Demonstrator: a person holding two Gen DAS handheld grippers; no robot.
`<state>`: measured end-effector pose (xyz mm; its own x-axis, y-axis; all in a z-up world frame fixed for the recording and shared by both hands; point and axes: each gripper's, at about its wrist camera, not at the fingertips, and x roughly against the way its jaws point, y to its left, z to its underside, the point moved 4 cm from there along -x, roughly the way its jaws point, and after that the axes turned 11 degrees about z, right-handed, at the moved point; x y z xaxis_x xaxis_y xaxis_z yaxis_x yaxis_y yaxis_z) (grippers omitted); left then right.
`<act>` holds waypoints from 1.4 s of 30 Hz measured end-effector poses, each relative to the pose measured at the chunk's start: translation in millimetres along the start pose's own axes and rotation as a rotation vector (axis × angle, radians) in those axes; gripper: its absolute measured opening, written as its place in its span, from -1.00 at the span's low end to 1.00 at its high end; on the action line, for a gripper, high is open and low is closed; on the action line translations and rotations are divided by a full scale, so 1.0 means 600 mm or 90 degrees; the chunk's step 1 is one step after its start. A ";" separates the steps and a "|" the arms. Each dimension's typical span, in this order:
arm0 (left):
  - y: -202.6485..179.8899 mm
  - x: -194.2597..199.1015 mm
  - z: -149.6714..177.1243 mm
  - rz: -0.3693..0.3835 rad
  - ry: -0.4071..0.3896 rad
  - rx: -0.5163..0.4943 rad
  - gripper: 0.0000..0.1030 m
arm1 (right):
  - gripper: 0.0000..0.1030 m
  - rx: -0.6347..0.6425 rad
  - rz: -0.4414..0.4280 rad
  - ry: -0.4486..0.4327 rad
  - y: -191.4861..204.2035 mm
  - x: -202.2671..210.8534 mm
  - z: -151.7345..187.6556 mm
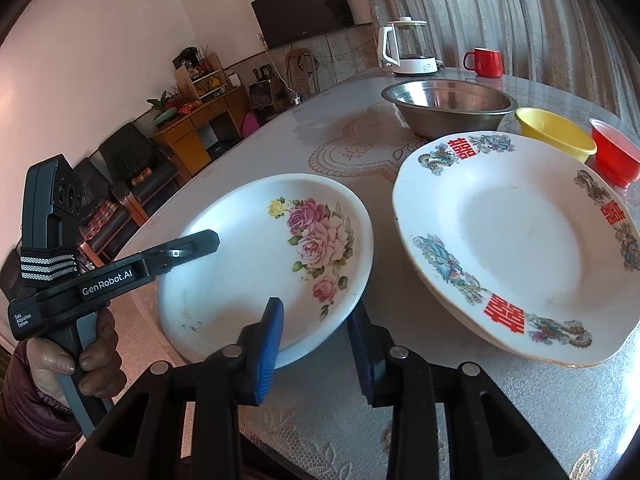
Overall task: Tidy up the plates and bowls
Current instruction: 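Lift the rose plate with the left tool toward the plate stack, then lower the rose plate with the left tool onto the red-print plate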
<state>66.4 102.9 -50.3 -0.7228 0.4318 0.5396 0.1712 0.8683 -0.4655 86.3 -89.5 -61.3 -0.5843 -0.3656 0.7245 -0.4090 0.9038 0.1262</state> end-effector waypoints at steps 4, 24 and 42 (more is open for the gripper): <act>-0.004 0.002 0.001 0.005 0.006 0.005 -0.68 | -0.37 0.002 0.005 -0.010 -0.001 0.005 -0.003; -0.194 -0.089 -0.091 0.104 0.015 -0.152 -0.67 | -0.37 -0.110 0.098 -0.108 -0.132 0.109 -0.033; -0.309 -0.227 -0.081 0.153 0.112 -0.205 -0.59 | -0.37 -0.218 0.197 -0.103 -0.283 0.138 -0.011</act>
<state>165.8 -105.0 -3.2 -0.5166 0.6422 0.5662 0.5412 0.7574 -0.3653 112.0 -271.8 -18.6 -0.7546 -0.0735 0.6520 0.0395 0.9868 0.1570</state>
